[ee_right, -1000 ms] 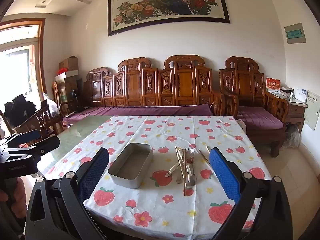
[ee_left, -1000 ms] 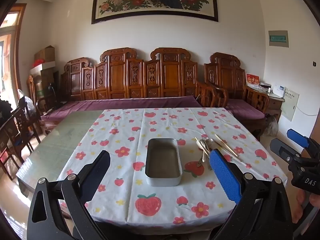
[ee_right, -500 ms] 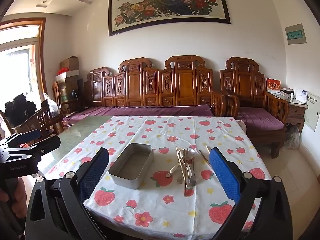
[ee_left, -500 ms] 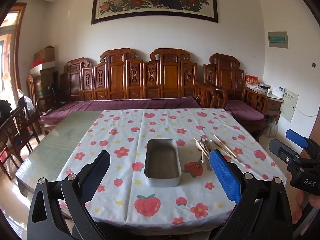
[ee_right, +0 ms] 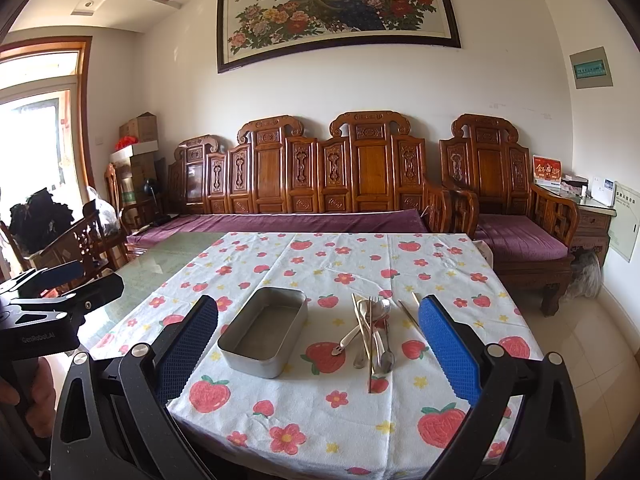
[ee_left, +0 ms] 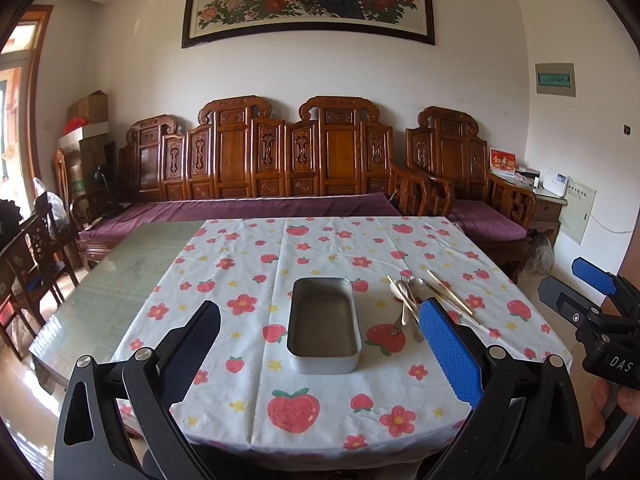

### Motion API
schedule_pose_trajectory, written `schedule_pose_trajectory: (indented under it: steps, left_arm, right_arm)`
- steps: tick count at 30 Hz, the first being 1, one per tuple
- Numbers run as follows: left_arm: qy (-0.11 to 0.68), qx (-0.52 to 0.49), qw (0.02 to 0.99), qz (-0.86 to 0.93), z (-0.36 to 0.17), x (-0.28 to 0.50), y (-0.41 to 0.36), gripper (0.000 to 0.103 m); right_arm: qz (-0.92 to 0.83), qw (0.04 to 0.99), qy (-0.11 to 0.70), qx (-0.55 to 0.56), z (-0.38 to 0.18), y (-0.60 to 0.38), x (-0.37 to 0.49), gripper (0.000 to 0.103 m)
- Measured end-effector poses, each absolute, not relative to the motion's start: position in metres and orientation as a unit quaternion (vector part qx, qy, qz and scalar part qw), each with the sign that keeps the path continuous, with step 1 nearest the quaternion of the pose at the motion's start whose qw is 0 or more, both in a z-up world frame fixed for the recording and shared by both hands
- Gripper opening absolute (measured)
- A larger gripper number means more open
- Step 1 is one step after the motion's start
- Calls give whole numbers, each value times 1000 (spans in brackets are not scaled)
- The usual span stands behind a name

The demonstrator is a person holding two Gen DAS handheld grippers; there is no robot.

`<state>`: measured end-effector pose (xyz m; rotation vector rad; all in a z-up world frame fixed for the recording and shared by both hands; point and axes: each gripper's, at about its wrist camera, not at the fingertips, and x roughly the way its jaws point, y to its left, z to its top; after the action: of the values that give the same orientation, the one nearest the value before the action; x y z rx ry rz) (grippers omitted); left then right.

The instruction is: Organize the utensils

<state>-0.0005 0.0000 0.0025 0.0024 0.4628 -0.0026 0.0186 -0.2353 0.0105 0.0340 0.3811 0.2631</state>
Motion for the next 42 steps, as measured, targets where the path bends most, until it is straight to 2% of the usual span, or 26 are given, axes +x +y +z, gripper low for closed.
schedule_pose_trajectory:
  steps: [42]
  left_arm:
    - [224,2,975,-8,16,-5,-11,97]
  right_arm:
    - [132,974,185,21,12,-232,15,100]
